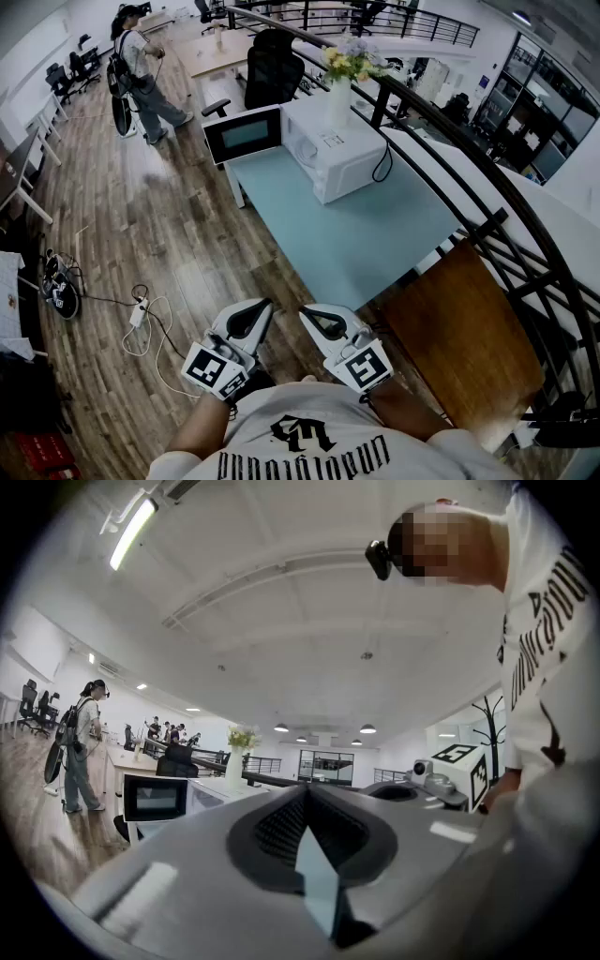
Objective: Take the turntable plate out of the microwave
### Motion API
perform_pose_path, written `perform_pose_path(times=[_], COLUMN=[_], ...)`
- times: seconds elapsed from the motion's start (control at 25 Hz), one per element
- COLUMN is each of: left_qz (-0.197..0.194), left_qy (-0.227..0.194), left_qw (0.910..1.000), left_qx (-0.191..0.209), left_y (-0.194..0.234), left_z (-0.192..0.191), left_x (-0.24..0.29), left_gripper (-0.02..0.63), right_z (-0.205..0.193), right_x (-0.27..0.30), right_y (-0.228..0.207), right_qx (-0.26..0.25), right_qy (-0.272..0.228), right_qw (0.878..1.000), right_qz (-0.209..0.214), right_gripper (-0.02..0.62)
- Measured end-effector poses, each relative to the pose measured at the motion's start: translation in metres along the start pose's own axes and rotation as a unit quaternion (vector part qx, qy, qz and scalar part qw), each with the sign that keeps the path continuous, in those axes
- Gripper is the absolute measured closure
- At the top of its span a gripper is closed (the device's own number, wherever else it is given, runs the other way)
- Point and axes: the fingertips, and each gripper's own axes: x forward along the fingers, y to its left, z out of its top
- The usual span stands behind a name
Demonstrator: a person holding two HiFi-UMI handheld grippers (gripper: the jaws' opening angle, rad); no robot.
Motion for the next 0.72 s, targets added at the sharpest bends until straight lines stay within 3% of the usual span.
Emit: perform_pose_path(times=[0.36, 0.72], left_qz=[0.02, 0.015], left_qy=[-0.012, -0.026], left_qw=[0.9997, 0.9993], left_qx=[0.001, 0.023], left_y=[0.044, 0.128], left_z=[0.01, 0.028], left_x=[-0.006, -0.028], left_gripper=[0.557, 0.557], right_z=[0.001, 0.013], right_x=[0.034, 0.115], right_y=[-0.005, -0.01], right_qx=[0.006, 0.013], right_qy=[-0.001, 0.002], right_qw=[1.0, 1.0], right_qz=[-0.003, -0.026], right_gripper=[0.594, 0.594])
